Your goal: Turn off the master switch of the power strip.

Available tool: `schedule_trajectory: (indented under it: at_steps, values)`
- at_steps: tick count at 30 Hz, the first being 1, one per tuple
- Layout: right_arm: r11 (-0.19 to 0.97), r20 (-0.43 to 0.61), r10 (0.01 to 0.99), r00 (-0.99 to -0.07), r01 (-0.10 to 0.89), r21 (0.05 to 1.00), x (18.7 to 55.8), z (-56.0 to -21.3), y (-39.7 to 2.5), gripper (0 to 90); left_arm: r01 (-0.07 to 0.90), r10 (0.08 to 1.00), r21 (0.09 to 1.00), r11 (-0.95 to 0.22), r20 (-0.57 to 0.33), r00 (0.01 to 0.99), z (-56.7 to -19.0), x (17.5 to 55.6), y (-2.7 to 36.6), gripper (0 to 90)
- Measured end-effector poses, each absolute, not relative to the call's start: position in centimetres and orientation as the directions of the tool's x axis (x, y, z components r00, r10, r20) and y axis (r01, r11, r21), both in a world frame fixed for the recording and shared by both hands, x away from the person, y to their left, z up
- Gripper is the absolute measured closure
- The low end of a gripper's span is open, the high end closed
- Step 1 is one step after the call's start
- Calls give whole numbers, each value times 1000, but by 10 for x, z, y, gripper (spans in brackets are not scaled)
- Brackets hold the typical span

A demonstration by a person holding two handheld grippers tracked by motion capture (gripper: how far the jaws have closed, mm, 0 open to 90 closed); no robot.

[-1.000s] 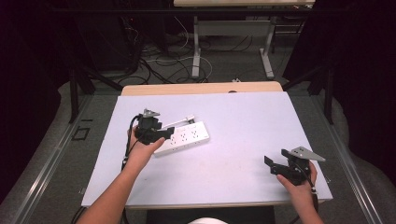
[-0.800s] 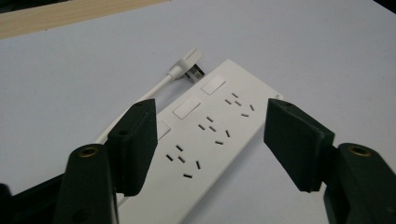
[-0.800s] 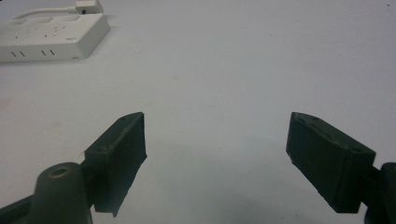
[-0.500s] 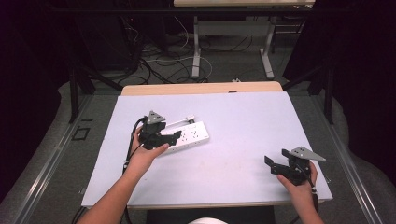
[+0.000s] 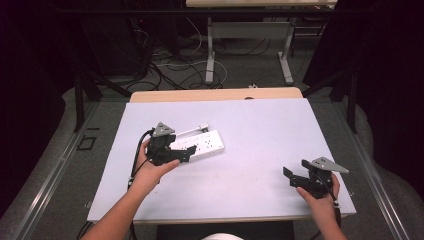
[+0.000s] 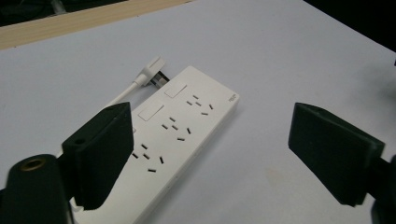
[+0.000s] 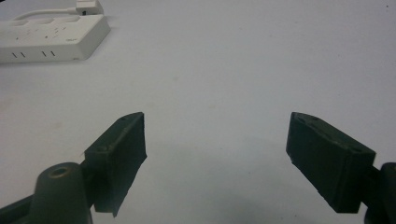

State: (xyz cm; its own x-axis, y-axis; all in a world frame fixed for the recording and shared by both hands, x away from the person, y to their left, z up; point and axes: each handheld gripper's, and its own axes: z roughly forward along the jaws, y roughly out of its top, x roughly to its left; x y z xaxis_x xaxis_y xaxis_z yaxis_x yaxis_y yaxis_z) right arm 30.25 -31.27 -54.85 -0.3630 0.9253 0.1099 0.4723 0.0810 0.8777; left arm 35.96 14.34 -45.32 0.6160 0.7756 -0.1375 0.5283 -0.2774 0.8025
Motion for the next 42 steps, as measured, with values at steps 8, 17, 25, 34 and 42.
schedule_trajectory:
  at_steps: [8,17,25,34,42]
  values:
    - [87,104,924,-368,467,880,303,-549,-313,191,498,768,825,-268,-129,627,-450,350,151,3]
    - [85,105,925,-366,467,880,303,-548,-313,191,468,771,842,-268,-104,628,-451,338,168,3]
    - [83,106,925,-364,468,880,303,-548,-312,191,476,806,852,-217,-119,580,-457,329,190,3]
    - [74,113,928,-355,472,878,302,-548,-312,191,508,848,841,-185,-126,516,-469,323,216,3]
    - [72,113,929,-353,471,879,302,-548,-312,191,532,885,836,-136,-139,444,-487,317,239,3]
